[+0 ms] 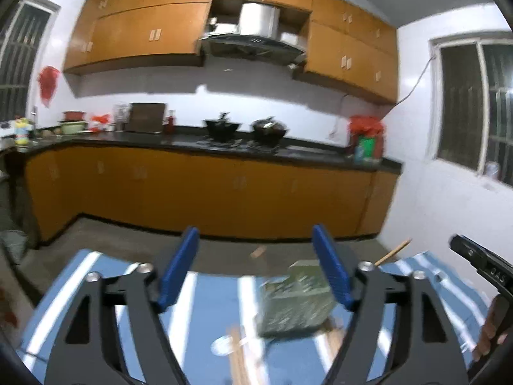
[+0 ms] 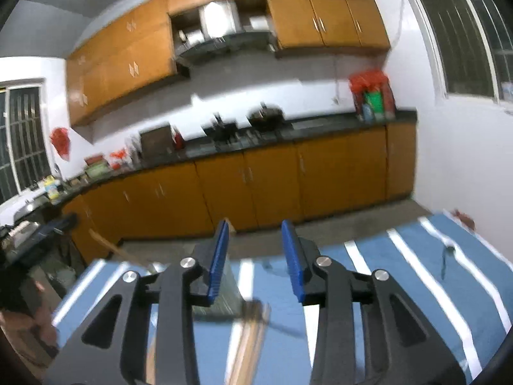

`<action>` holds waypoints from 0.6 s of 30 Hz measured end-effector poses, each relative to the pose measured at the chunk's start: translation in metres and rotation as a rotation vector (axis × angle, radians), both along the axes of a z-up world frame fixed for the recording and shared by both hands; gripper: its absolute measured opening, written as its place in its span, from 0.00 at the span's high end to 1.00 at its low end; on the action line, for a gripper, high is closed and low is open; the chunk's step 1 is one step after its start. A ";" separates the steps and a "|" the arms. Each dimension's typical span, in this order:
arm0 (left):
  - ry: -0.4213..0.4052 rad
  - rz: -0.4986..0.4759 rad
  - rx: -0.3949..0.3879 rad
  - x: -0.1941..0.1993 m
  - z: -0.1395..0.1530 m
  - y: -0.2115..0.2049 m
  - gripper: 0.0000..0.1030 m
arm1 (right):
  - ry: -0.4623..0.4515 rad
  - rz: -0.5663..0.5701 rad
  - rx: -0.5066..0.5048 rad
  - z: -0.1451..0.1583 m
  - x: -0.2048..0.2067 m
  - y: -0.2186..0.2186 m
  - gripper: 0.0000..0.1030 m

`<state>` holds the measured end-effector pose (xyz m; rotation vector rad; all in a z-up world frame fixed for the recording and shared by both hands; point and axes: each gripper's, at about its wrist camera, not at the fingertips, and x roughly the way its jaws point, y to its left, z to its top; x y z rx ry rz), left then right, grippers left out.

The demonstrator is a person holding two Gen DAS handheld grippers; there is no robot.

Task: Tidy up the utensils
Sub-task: 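Open the left tool to drop its chopstick into the holder while the right tool releases its own, then grasp another chopstick with the left tool while the right tool grasps one too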

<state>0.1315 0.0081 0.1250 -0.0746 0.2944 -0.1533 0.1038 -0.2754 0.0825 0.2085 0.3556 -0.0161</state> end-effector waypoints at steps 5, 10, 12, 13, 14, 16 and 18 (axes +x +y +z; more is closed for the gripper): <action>0.159 0.092 0.094 -0.003 -0.057 0.017 0.19 | 0.283 0.046 0.019 -0.087 0.013 0.004 0.73; 0.321 0.118 0.103 -0.010 -0.118 0.032 0.22 | 0.467 0.129 0.033 -0.154 0.017 0.034 0.83; 0.374 0.109 0.096 -0.014 -0.138 0.034 0.26 | 0.507 0.140 0.034 -0.168 0.017 0.045 0.85; 0.388 0.103 0.094 -0.016 -0.144 0.035 0.28 | 0.519 0.144 0.038 -0.173 0.017 0.048 0.85; 0.404 0.097 0.093 -0.017 -0.149 0.034 0.30 | 0.525 0.146 0.040 -0.176 0.017 0.050 0.85; 0.436 0.080 0.090 -0.020 -0.160 0.033 0.34 | 0.538 0.154 0.038 -0.181 0.017 0.054 0.85; 0.456 0.063 0.086 -0.024 -0.169 0.030 0.39 | 0.542 0.163 0.032 -0.180 0.019 0.055 0.85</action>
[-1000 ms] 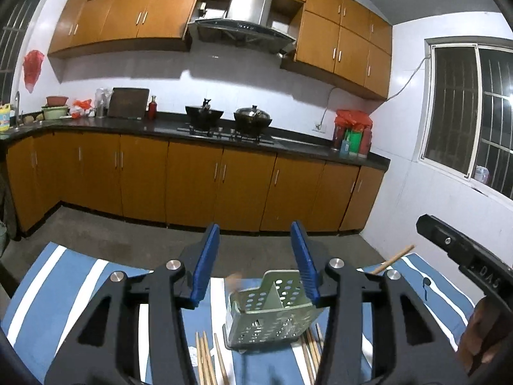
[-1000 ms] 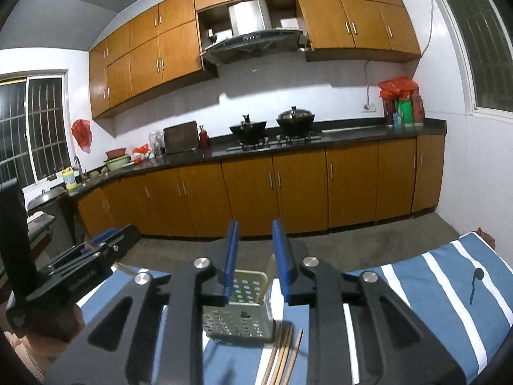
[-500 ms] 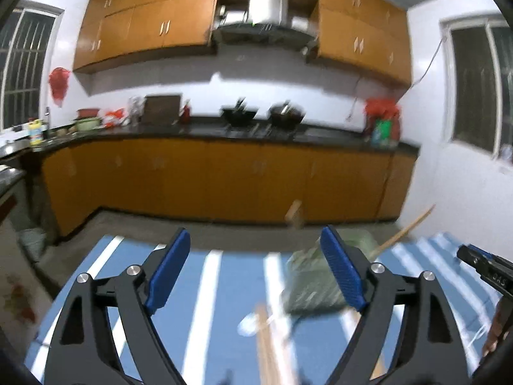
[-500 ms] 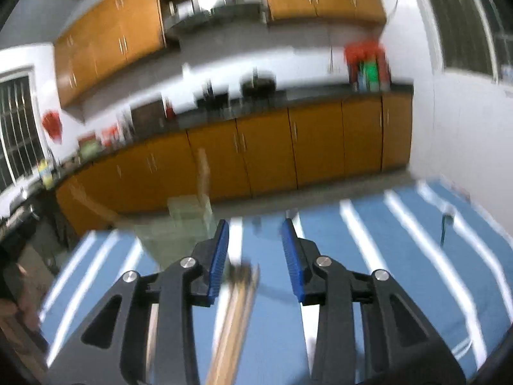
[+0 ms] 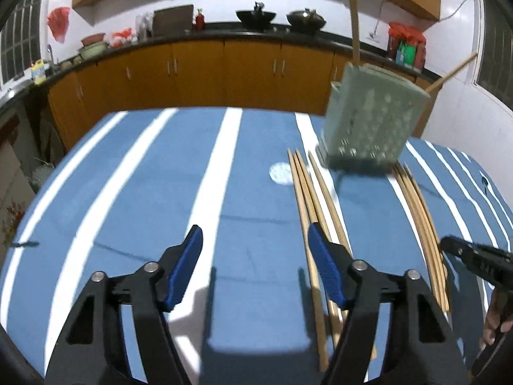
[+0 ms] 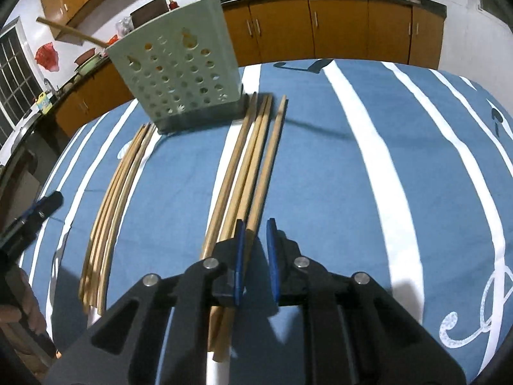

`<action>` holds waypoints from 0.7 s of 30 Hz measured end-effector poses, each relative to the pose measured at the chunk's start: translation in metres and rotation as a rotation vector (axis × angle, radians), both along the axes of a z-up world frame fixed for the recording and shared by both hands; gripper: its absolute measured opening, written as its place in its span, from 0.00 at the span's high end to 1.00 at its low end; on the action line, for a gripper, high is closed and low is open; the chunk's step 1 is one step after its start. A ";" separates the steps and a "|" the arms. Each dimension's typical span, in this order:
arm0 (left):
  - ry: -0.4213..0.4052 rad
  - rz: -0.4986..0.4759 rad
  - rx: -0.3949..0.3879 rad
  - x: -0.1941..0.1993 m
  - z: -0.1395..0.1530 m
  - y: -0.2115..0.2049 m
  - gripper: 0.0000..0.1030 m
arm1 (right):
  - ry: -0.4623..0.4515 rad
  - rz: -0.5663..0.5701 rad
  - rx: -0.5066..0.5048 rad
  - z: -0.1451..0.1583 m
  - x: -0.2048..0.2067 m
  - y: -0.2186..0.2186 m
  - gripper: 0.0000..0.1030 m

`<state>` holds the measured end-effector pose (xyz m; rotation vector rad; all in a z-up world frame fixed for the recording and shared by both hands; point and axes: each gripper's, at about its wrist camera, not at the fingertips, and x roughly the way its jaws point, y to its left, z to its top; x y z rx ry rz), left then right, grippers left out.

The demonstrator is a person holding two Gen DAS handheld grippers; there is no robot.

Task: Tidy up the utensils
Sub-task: 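Grasp another chopstick with the left tool while the right tool grasps one too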

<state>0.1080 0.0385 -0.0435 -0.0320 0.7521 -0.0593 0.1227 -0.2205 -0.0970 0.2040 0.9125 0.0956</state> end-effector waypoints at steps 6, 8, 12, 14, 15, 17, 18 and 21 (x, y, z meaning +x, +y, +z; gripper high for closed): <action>0.041 -0.037 -0.010 -0.004 -0.011 -0.010 0.50 | 0.007 -0.004 -0.084 -0.011 0.006 0.004 0.91; 0.053 -0.049 -0.016 -0.005 -0.014 -0.012 0.53 | 0.008 -0.038 -0.100 -0.012 0.008 -0.002 0.92; 0.078 -0.071 -0.035 -0.004 -0.019 -0.018 0.59 | 0.013 -0.074 -0.095 -0.011 0.009 -0.015 0.92; 0.091 -0.081 -0.031 -0.004 -0.022 -0.021 0.62 | 0.013 -0.080 -0.097 -0.012 0.008 -0.018 0.92; 0.100 -0.089 -0.025 -0.004 -0.023 -0.023 0.65 | 0.012 -0.081 -0.096 -0.011 0.007 -0.019 0.92; 0.116 -0.099 -0.014 -0.004 -0.028 -0.028 0.70 | 0.011 -0.080 -0.096 -0.011 0.007 -0.019 0.92; 0.121 -0.103 -0.011 -0.004 -0.029 -0.030 0.72 | 0.011 -0.078 -0.098 -0.011 0.007 -0.019 0.92; 0.124 -0.120 -0.004 -0.004 -0.031 -0.035 0.79 | 0.010 -0.068 -0.101 -0.011 0.005 -0.018 0.92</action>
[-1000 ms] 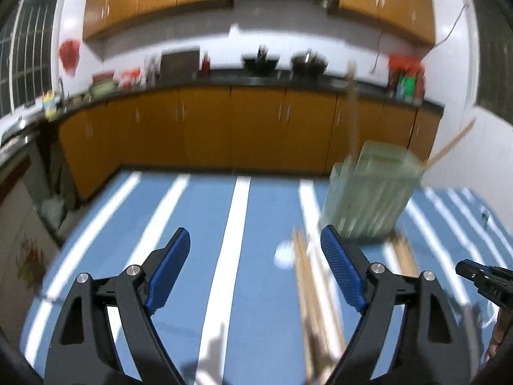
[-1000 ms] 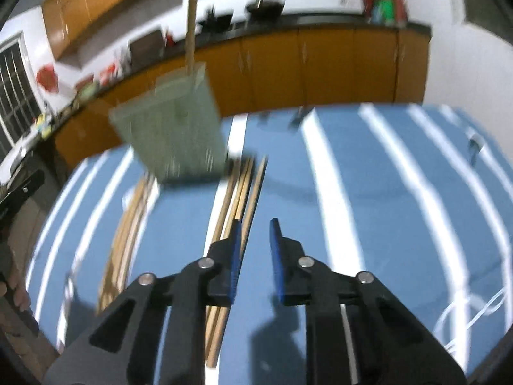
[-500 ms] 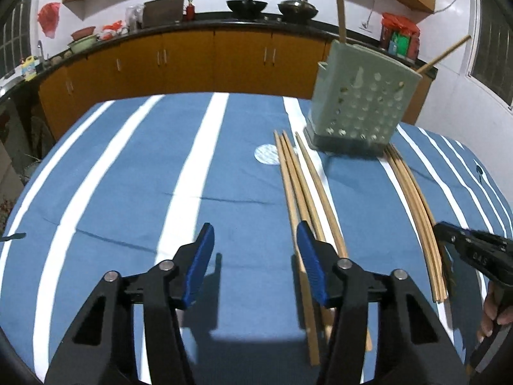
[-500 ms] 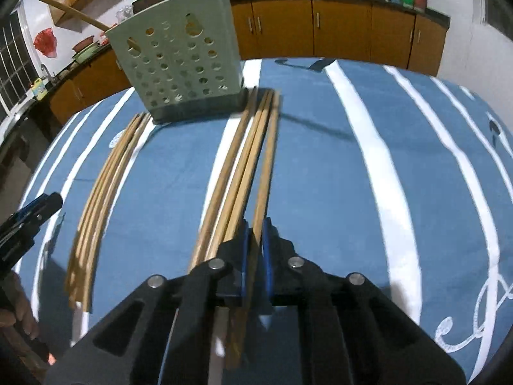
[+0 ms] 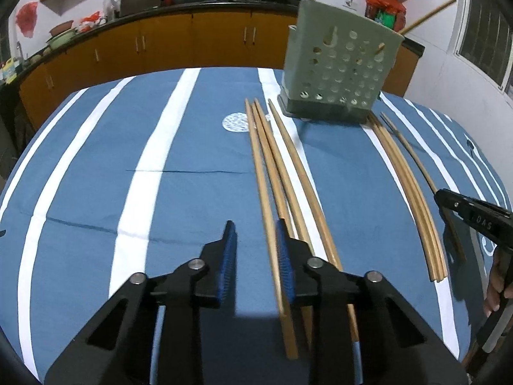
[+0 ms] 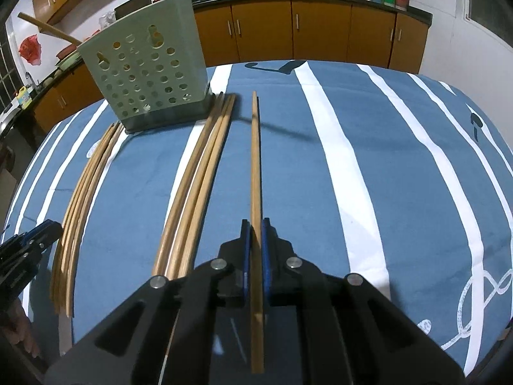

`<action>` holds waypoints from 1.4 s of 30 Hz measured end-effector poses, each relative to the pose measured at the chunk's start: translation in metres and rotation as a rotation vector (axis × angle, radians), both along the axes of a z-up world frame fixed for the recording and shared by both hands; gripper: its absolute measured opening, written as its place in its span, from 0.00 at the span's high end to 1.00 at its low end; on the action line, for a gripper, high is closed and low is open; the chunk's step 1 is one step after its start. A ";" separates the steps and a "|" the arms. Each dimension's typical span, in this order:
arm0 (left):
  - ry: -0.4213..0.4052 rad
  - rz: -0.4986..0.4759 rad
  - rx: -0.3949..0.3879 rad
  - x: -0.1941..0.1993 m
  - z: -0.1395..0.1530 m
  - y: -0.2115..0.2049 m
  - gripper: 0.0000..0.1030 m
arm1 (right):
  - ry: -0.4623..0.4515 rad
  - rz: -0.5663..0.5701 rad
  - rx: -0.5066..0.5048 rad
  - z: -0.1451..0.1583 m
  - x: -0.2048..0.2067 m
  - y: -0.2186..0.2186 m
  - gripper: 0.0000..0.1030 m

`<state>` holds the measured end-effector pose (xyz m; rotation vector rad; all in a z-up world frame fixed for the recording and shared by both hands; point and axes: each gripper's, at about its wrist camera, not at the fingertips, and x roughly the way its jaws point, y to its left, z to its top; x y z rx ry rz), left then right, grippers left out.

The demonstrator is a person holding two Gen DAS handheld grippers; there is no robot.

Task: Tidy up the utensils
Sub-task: 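Grasp another chopstick with the left tool while the right tool grasps one too, then raise the left tool's chopstick upright above the holder while the right tool carries its chopstick there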

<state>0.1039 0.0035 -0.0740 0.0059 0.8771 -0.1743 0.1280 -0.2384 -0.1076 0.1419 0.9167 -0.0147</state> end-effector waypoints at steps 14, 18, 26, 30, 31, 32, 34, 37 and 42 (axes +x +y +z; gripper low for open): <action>0.024 0.047 0.041 0.026 0.000 0.008 0.93 | -0.009 -0.006 -0.007 0.001 0.000 -0.004 0.92; 0.020 0.063 0.037 0.036 -0.001 0.014 0.93 | -0.014 -0.028 -0.012 0.001 0.005 -0.011 0.92; 0.011 0.073 0.038 0.041 -0.001 0.012 0.93 | -0.021 -0.029 -0.025 0.000 0.010 -0.014 0.92; 0.008 0.085 0.039 0.043 -0.001 0.011 0.93 | -0.030 -0.024 -0.031 0.000 0.012 -0.014 0.92; 0.008 0.088 0.036 0.043 -0.001 0.012 0.93 | -0.031 -0.024 -0.031 -0.001 0.013 -0.015 0.92; 0.008 0.091 0.035 0.043 -0.001 0.012 0.93 | -0.033 -0.023 -0.031 -0.001 0.013 -0.015 0.92; 0.008 0.094 0.036 0.044 -0.001 0.011 0.93 | -0.036 -0.023 -0.033 -0.001 0.014 -0.015 0.92; 0.008 0.097 0.041 0.045 -0.001 0.009 0.93 | -0.040 -0.023 -0.034 -0.001 0.014 -0.015 0.92; 0.009 0.105 0.032 0.045 -0.001 0.010 0.93 | -0.047 -0.019 -0.040 -0.002 0.013 -0.015 0.92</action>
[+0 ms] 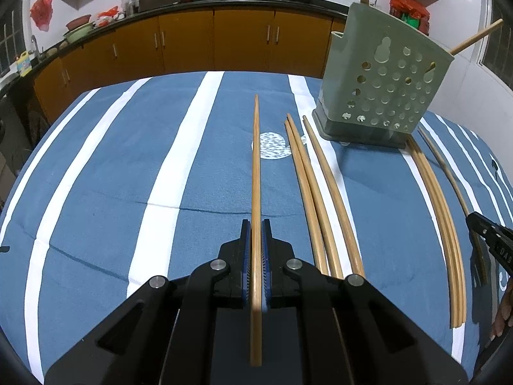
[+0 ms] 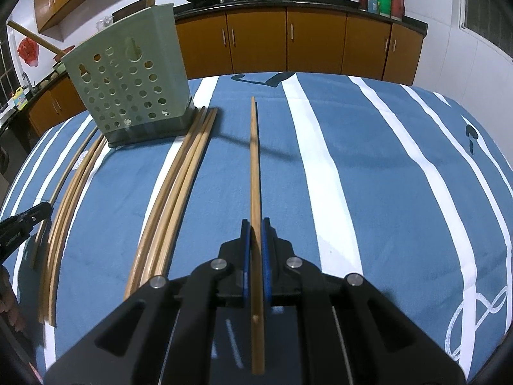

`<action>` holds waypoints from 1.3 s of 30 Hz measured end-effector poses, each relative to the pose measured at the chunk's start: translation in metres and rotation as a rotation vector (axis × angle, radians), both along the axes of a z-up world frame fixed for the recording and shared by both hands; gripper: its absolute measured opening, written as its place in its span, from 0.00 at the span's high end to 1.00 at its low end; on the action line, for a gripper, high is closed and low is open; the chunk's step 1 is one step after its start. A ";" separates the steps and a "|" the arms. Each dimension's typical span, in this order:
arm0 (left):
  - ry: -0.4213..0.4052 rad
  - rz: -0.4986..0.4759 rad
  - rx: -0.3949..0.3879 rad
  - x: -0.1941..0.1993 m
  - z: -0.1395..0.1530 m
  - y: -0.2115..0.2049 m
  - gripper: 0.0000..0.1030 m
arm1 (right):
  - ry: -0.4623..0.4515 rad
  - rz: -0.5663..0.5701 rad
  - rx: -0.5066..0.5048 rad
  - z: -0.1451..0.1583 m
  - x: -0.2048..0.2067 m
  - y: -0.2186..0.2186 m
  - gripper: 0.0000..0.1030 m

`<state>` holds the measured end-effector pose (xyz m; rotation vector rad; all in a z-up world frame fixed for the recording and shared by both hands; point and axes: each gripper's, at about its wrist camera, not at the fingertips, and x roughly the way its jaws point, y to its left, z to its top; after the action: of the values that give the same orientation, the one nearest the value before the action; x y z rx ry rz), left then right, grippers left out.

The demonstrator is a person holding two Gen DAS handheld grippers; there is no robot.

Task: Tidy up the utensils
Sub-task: 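Raise the left tool's chopstick upright above the holder while the right tool carries its chopstick there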

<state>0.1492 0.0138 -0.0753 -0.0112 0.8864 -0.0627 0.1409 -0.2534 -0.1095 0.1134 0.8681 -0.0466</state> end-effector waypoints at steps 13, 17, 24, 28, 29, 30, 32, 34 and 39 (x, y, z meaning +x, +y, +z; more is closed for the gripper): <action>0.000 0.000 0.000 0.000 0.000 0.001 0.93 | -0.010 -0.001 0.020 -0.001 -0.004 -0.003 0.92; 0.000 0.001 -0.004 0.000 0.000 0.001 0.93 | -0.009 -0.001 0.020 -0.001 -0.004 -0.003 0.92; -0.001 0.002 -0.002 0.000 0.000 0.000 0.93 | -0.010 -0.004 0.032 -0.001 -0.009 -0.005 0.92; -0.001 0.002 0.005 -0.002 0.000 0.000 0.93 | -0.011 -0.001 0.038 -0.001 -0.010 -0.006 0.92; -0.001 0.002 0.007 -0.002 0.000 0.000 0.93 | -0.011 0.000 0.039 -0.001 -0.010 -0.007 0.92; -0.001 0.003 0.008 -0.003 0.000 0.001 0.93 | -0.011 0.000 0.039 -0.001 -0.011 -0.007 0.92; -0.001 0.003 0.010 -0.004 0.000 0.000 0.93 | -0.010 -0.002 0.045 -0.001 -0.011 -0.007 0.92; -0.001 0.002 0.013 -0.005 0.000 0.000 0.93 | -0.013 -0.004 0.050 -0.001 -0.014 -0.008 0.92; -0.002 0.001 0.013 -0.005 0.000 0.000 0.93 | -0.013 -0.005 0.053 -0.001 -0.015 -0.008 0.92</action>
<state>0.1444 0.0139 -0.0749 0.0003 0.8850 -0.0556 0.1258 -0.2616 -0.1108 0.1653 0.8559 -0.0275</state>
